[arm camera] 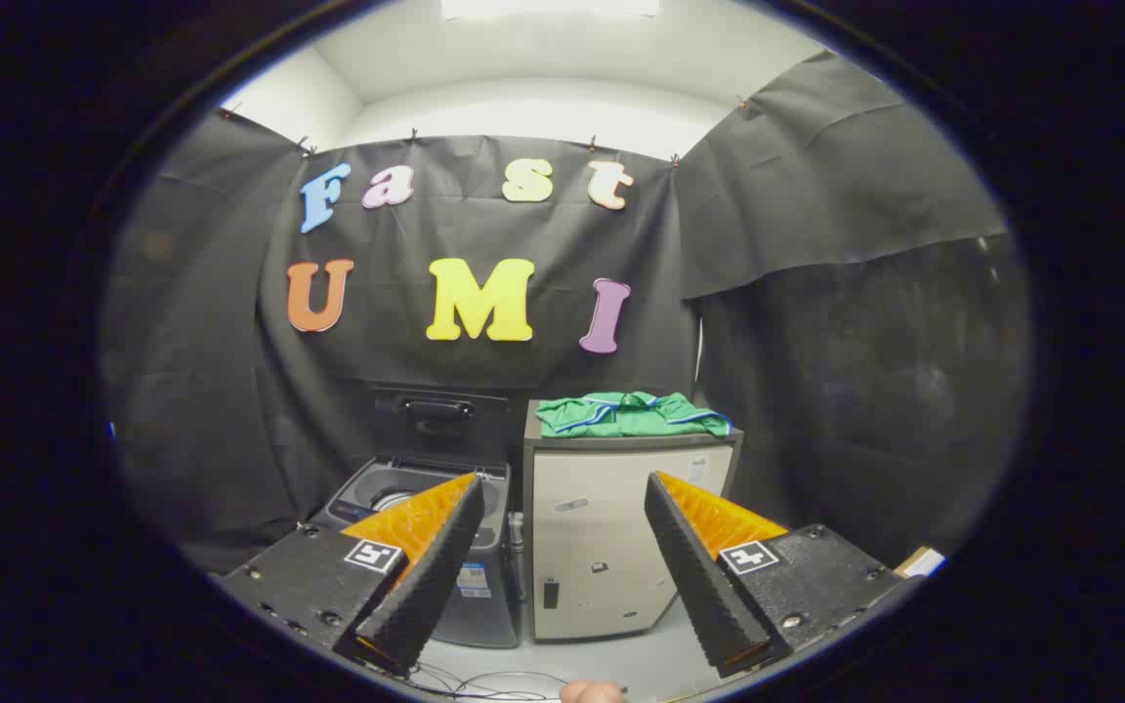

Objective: Put the clothes into the washing machine and then close the washing machine lid.

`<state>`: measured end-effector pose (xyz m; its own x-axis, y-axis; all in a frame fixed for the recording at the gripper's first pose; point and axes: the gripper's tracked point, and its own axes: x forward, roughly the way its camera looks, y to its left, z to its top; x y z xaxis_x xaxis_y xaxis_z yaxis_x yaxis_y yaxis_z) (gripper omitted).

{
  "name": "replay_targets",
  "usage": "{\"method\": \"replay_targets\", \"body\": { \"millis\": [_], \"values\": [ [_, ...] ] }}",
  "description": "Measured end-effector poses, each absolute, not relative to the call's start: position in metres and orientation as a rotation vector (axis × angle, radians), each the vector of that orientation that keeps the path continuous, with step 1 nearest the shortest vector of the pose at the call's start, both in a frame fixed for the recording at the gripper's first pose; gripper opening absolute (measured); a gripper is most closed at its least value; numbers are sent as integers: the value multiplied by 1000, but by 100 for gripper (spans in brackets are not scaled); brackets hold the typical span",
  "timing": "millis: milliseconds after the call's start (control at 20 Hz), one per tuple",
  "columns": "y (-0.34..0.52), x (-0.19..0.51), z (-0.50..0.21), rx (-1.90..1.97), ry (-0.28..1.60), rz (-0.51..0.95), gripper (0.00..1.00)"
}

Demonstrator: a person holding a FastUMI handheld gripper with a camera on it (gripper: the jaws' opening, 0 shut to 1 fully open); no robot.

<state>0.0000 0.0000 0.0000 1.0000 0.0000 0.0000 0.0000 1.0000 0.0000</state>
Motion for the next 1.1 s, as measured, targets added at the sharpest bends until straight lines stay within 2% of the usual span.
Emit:
{"method": "replay_targets", "body": {
  "millis": [1100],
  "values": [
    [-4,18,-11,28,34,-14,100]
  ]
}}
